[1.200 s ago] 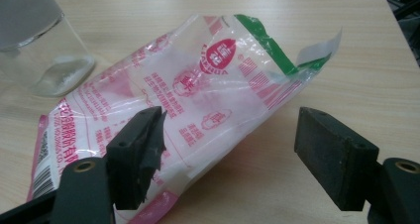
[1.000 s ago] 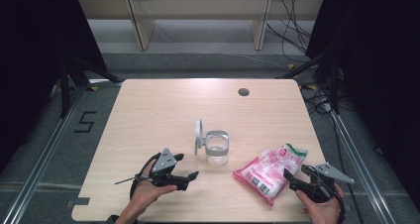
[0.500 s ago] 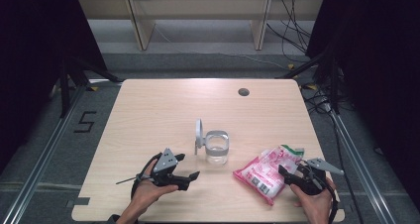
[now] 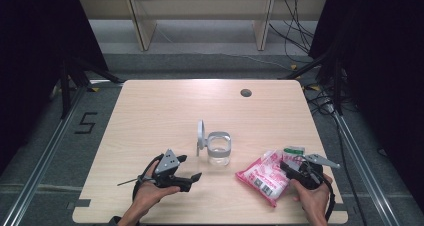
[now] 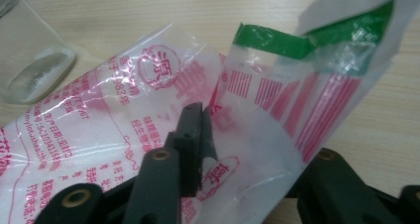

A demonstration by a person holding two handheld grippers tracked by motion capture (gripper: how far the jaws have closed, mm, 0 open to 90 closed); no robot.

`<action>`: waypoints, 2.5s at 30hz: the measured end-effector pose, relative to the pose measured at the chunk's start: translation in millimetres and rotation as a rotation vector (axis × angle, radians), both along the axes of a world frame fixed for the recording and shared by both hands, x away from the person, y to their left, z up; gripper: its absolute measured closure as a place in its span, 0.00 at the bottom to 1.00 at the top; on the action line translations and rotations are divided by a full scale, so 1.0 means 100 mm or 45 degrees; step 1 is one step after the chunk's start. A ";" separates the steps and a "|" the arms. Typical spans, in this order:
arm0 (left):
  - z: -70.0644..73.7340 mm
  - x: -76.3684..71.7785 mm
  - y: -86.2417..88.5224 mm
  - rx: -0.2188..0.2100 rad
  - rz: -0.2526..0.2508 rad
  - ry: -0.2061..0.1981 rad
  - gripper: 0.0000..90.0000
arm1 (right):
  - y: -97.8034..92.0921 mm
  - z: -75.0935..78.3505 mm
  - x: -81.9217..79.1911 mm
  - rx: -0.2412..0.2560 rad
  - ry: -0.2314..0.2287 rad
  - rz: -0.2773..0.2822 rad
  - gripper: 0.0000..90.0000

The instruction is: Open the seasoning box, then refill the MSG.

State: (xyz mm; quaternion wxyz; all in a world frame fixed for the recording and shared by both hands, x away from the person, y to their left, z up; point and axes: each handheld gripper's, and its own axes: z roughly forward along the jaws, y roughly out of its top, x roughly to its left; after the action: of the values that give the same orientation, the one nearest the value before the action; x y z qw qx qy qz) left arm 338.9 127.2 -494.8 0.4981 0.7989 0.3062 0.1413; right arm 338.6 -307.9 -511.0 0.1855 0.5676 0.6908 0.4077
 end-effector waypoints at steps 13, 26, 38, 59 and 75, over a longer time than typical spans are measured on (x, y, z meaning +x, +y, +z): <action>0.01 -0.01 0.00 0.027 0.001 -0.008 0.21 | 0.01 0.07 0.01 0.044 -0.114 0.077 1.00; 0.00 -0.03 -0.07 0.021 -0.044 -0.023 0.21 | 0.28 0.54 -0.20 0.052 -0.357 0.228 1.00; -0.03 -0.18 -0.36 0.017 -0.118 0.011 0.21 | 0.45 0.78 -0.24 0.010 -0.442 0.346 1.00; -0.13 -0.17 -1.05 0.015 -0.186 -0.016 0.26 | 0.74 1.19 -0.23 -0.101 -0.510 0.470 1.00; -0.13 -0.04 -1.46 -0.013 -0.120 -0.108 0.33 | 0.74 1.56 -0.24 -0.135 -0.584 0.498 1.00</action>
State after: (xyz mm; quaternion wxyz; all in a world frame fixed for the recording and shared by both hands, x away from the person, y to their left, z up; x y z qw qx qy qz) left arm 334.8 -18.6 -508.1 0.5208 0.8031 0.2477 0.1498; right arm 314.7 -233.8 -355.4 0.2839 0.3064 0.7474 0.5166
